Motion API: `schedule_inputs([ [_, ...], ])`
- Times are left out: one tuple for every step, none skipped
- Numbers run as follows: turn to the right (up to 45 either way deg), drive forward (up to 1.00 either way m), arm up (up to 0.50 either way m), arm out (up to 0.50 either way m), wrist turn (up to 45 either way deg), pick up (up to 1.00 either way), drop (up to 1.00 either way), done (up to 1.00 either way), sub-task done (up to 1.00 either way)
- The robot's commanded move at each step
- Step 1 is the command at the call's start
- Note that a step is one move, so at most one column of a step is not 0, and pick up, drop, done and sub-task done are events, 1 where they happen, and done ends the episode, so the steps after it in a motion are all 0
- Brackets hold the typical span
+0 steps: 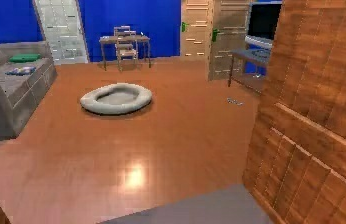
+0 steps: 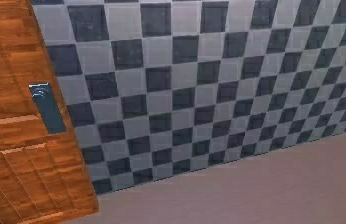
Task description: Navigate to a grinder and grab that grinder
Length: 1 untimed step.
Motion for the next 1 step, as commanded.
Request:
schedule_inputs([
  [0.0,1.00,0.00,0.00,0.0,0.00,0.00,0.00,0.00],
])
